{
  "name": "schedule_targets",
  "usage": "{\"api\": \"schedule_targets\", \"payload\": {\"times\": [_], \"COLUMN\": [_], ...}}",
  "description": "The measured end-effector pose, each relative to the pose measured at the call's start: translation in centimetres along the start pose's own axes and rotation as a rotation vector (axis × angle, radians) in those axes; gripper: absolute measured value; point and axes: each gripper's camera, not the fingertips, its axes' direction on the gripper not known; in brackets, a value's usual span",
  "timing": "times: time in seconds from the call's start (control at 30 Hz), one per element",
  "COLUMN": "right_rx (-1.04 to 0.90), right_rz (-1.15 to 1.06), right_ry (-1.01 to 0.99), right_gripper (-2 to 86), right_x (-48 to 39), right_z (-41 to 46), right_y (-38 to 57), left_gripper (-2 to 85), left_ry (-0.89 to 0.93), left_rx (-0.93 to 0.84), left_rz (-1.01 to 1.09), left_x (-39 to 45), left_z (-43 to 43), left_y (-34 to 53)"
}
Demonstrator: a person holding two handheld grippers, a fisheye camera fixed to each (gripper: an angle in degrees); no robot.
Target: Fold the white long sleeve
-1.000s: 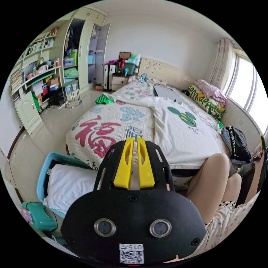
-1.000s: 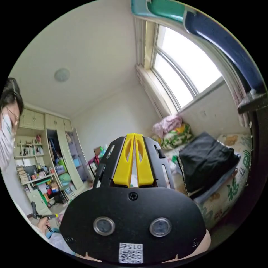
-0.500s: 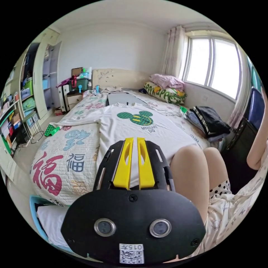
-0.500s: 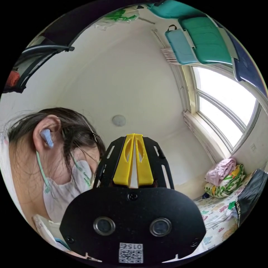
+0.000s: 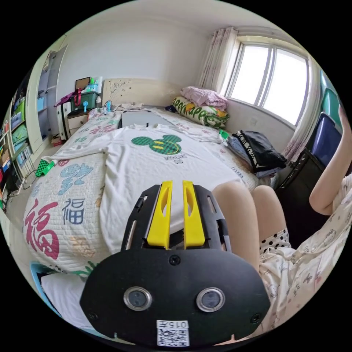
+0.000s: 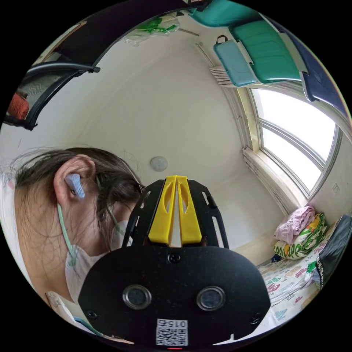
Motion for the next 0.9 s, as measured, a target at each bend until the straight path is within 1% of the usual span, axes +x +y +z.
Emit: {"api": "schedule_targets", "payload": {"times": [0.13,0.23,0.33,0.4,0.5,0.57,0.6,0.67,0.7,0.73,0.77,0.8,0.83,0.87,0.9], "right_rx": [-0.03,-0.054,-0.083,-0.105,-0.325,-0.506,-0.543,-0.727,-0.778,-0.886,-0.998,-1.055,-1.163,-1.253,-1.291], "right_rz": [-0.039,-0.086,-0.162,-0.234,-0.257,-0.262,-0.264,-0.217,-0.191,-0.148,-0.117,-0.114,-0.107,-0.083,-0.067], "right_ry": [-0.019,-0.027,-0.015,-0.026,0.082,0.153,0.177,0.337,0.376,0.442,0.495,0.514,0.555,0.602,0.629], "right_gripper": [-0.6,-0.6,-0.4,-0.1,1.5,4.8,5.2,7.2,7.7,9.0,10.2,10.8,12.0,13.2,13.3], "right_x": [-0.6,-0.3,1.7,4.1,10.6,18.1,20.3,31.0,34.0,40.1,46.0,48.7,53.8,58.7,61.1], "right_z": [2.2,4.8,8.0,10.3,17.8,24.2,25.7,31.8,33.2,35.9,38.5,39.8,42.3,44.8,46.0], "right_y": [3.4,6.5,11.0,14.6,19.8,24.5,25.9,32.3,34.0,37.9,42.1,44.3,48.7,53.0,55.0], "left_gripper": [5.7,7.7,9.6,11.4,12.3,13.9,15.9,17.2,17.4,17.5,17.6,17.6,17.6,17.4,17.1], "left_ry": [0.078,0.144,0.199,0.252,0.29,0.257,0.23,0.243,0.262,0.263,0.24,0.198,0.17,0.187,0.299], "left_rx": [0.109,0.231,0.302,0.385,0.514,0.513,0.498,0.482,0.461,0.441,0.384,0.32,0.264,0.229,0.184], "left_rz": [0.011,-0.029,-0.036,-0.104,-0.195,-0.205,-0.251,-0.375,-0.454,-0.482,-0.501,-0.49,-0.51,-0.555,-0.655], "left_x": [1.3,2.2,3.4,4.3,4.8,5.5,5.6,4.8,3.9,3.6,3.1,2.8,2.2,1.6,0.1], "left_z": [-0.7,-0.2,0.6,1.5,3.4,5.5,7.4,11.1,13.9,15.3,17.9,20.2,22.3,23.2,24.8], "left_y": [0.5,-0.8,-2.7,-4.2,-5.0,-6.1,-6.4,-5.2,-3.4,-2.3,0.1,2.8,5.9,7.5,10.4]}}
